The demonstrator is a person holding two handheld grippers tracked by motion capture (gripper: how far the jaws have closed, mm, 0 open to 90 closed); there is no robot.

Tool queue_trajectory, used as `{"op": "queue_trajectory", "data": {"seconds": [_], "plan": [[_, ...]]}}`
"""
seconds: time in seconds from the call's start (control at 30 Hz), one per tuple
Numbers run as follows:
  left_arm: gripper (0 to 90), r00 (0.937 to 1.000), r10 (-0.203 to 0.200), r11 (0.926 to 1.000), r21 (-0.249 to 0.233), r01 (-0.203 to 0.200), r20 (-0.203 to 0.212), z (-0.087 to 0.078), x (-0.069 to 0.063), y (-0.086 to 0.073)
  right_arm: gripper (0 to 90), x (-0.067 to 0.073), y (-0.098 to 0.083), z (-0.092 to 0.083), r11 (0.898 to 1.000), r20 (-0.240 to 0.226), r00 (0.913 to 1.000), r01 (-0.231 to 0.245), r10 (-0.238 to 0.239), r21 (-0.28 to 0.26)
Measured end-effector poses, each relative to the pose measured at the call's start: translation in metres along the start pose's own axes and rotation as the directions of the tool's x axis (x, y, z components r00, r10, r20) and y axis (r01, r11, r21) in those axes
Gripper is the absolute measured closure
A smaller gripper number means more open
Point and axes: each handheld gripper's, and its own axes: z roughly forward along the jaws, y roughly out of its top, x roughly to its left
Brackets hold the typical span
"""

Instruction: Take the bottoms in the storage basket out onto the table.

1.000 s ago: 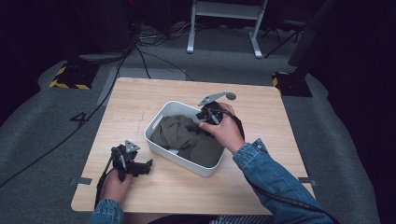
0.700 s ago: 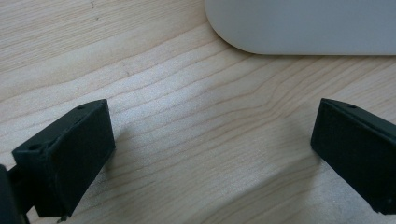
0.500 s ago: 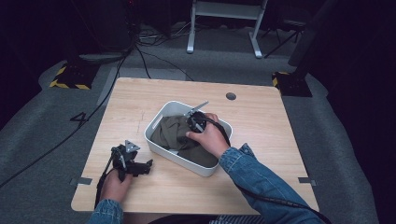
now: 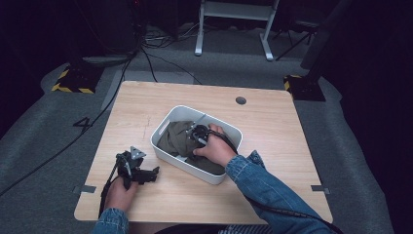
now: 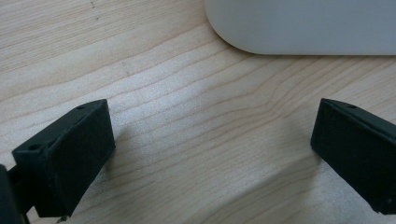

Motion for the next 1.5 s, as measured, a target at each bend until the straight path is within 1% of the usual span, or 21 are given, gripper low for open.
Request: {"op": "queue_trajectory", "data": {"seconds": [0.1,0.17,0.27,0.37,0.5,0.57,0.63,0.73,0.83,1.0,1.03,1.07,1.1,1.13,1.23,1.27,1.3,1.33,1.4,1.43,1.5], "plan": [[0.0,1.0000,0.000,1.0000,0.000,0.000,0.000,0.000,0.000,0.000,15.2,0.004,-0.001,0.004,1.000,0.041,0.9992,0.002,-0.002,0.013],[0.0,1.0000,0.000,1.0000,0.000,0.000,0.000,0.000,0.000,0.000,20.6,0.004,-0.001,0.005,1.000,0.061,0.9982,-0.002,0.002,0.013],[0.0,1.0000,0.000,1.0000,0.000,0.000,0.000,0.000,0.000,0.000,31.9,0.002,-0.002,0.004,1.000,0.084,0.9962,-0.023,0.023,-0.002],[0.0,1.0000,0.000,1.0000,0.000,0.000,0.000,0.000,0.000,0.000,49.2,-0.002,-0.003,0.001,1.000,0.103,0.9943,-0.028,0.028,-0.007],[0.0,1.0000,0.000,1.0000,0.000,0.000,0.000,0.000,0.000,0.000,63.9,-0.010,-0.002,-0.004,0.997,0.063,0.9954,-0.070,0.072,-0.032],[0.0,1.0000,0.000,1.0000,0.000,0.000,0.000,0.000,0.000,0.000,67.5,-0.011,-0.002,-0.007,0.997,0.056,0.9958,-0.070,0.072,-0.045],[0.0,1.0000,0.000,1.0000,0.000,0.000,0.000,0.000,0.000,0.000,68.2,-0.010,-0.001,-0.009,0.997,0.062,0.9955,-0.069,0.072,-0.047],[0.0,1.0000,0.000,1.0000,0.000,0.000,0.000,0.000,0.000,0.000,69.0,-0.011,0.000,-0.017,0.992,0.050,0.9952,-0.079,0.084,-0.095],[0.0,1.0000,0.000,1.0000,0.000,0.000,0.000,0.000,0.000,0.000,69.1,-0.010,0.002,-0.023,0.990,0.049,0.9947,-0.085,0.091,-0.115],[0.0,1.0000,0.000,1.0000,0.000,0.000,0.000,0.000,0.000,0.000,69.2,-0.009,0.010,-0.047,0.980,0.037,0.9949,-0.086,0.094,-0.179],[0.0,1.0000,0.000,1.0000,0.000,0.000,0.000,0.000,0.000,0.000,69.2,-0.009,0.010,-0.047,0.980,0.037,0.9949,-0.086,0.094,-0.179],[0.0,1.0000,0.000,1.0000,0.000,0.000,0.000,0.000,0.000,0.000,69.1,-0.009,0.013,-0.055,0.975,0.029,0.9949,-0.088,0.096,-0.206],[0.0,1.0000,0.000,1.0000,0.000,0.000,0.000,0.000,0.000,0.000,69.1,-0.009,0.013,-0.055,0.975,0.029,0.9949,-0.088,0.096,-0.206],[0.0,1.0000,0.000,1.0000,0.000,0.000,0.000,0.000,0.000,0.000,69.1,-0.009,0.015,-0.064,0.969,0.024,0.9951,-0.088,0.096,-0.231],[0.0,1.0000,0.001,1.0000,0.000,-0.001,0.000,0.000,0.000,0.000,69.1,-0.008,0.016,-0.072,0.964,0.022,0.9954,-0.084,0.093,-0.250],[0.0,1.0000,0.002,1.0000,0.000,-0.002,0.000,0.000,0.000,0.000,69.1,-0.008,0.018,-0.082,0.958,0.024,0.9953,-0.084,0.094,-0.275],[0.0,1.0000,0.002,1.0000,0.000,-0.002,0.000,0.000,0.000,0.000,69.1,-0.008,0.018,-0.082,0.958,0.024,0.9953,-0.084,0.094,-0.275],[0.0,1.0000,0.003,1.0000,0.000,-0.003,0.000,0.000,0.000,0.000,69.0,-0.008,0.019,-0.092,0.950,0.022,0.9956,-0.080,0.091,-0.303],[0.0,1.0000,0.002,1.0000,0.001,-0.002,0.000,0.000,0.000,0.000,69.1,-0.008,0.019,-0.095,0.946,0.022,0.9956,-0.080,0.091,-0.314],[0.0,1.0000,0.003,1.0000,0.001,-0.003,0.000,0.000,0.000,0.000,69.0,-0.009,0.020,-0.105,0.937,0.015,0.9953,-0.085,0.096,-0.340],[0.0,1.0000,0.002,1.0000,0.001,-0.002,0.000,0.000,0.000,0.000,69.0,-0.011,0.020,-0.114,0.927,0.012,0.9955,-0.083,0.094,-0.366]]}}
